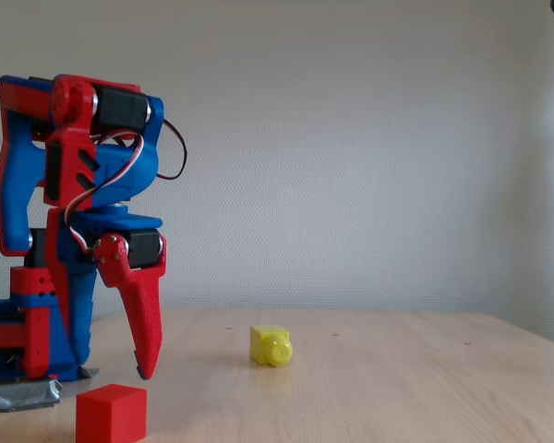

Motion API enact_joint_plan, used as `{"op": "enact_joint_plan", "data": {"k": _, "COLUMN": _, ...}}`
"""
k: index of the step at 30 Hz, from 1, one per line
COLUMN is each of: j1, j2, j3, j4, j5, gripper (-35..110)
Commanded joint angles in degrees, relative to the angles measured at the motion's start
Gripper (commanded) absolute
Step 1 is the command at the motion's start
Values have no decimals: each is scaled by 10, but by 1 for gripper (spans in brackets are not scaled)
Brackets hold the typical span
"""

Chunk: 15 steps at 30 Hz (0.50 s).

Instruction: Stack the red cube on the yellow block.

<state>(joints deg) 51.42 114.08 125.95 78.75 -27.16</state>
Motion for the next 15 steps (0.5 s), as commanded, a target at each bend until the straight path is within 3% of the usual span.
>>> {"op": "enact_joint_plan", "data": {"k": 1, "j1": 21, "j2": 12, "j3": 4, "j4": -15, "j5": -12, "gripper": 28}}
{"op": "enact_joint_plan", "data": {"k": 15, "j1": 22, "j2": -8, "j3": 47, "j4": -82, "j5": -18, "gripper": 28}}
